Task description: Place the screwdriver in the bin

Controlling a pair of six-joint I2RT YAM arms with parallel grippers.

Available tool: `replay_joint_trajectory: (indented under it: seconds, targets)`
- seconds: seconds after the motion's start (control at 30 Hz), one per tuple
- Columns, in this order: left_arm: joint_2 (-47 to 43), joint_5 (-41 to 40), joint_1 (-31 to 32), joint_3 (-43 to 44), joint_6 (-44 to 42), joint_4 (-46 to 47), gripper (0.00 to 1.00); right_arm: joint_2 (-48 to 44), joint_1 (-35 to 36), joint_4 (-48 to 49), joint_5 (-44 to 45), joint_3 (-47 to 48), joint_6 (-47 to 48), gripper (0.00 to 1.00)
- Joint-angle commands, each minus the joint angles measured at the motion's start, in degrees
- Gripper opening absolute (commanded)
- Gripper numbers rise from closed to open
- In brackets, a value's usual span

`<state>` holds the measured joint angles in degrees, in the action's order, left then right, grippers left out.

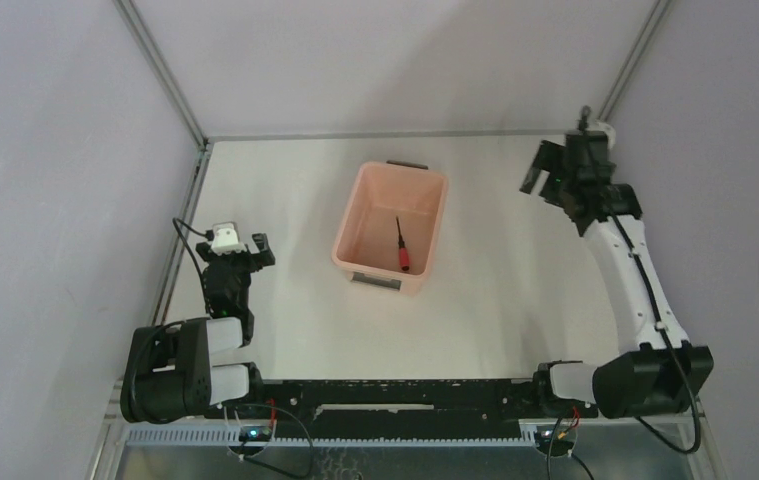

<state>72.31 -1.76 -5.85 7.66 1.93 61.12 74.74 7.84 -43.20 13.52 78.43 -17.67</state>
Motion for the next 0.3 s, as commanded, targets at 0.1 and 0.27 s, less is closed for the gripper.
replay_joint_trajectory:
  seconds: [0.1,0.27]
  targets:
    - [-0.42,0.0,0.18,2.44,-1.14,1.19,1.0,-9.9,-10.98,2.32,-5.67,-4.49,5.3,1.0]
    - [-0.42,0.0,0.16,2.41,-1.14,1.19,1.0,-11.61,-13.7,2.59,-8.53,-5.66,4.34,1.0]
